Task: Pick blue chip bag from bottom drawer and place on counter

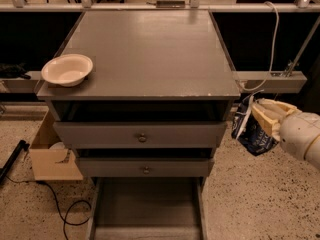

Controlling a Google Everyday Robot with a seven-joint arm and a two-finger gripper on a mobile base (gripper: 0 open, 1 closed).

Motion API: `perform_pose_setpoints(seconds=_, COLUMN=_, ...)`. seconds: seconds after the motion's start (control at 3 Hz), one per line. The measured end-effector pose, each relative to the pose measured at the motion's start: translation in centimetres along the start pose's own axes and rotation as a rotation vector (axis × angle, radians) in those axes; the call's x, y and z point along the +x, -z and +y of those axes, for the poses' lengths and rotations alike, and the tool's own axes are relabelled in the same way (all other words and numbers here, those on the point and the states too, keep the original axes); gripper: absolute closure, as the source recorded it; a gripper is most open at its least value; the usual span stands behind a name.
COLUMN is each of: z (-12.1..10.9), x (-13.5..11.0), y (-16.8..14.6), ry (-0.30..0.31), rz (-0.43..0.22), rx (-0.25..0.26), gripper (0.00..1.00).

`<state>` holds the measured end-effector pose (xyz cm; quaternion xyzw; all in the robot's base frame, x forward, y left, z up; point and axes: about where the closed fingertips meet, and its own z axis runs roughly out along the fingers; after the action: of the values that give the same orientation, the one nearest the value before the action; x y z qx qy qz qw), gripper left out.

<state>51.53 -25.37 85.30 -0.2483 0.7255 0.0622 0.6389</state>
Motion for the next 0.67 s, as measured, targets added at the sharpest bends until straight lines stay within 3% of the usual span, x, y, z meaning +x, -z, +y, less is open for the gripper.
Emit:
perform_pose_setpoints(seconds=0.33, z=-0.25, x=-2.87, y=0.99, ry=0.048, rz=-0.042, rx=0.011, gripper=1.00)
perform_pose_setpoints(seconds=0.67, z=-0.26, x=-2.90, y=0.99, ry=0.048, rz=-0.042, rx=0.012, gripper=1.00)
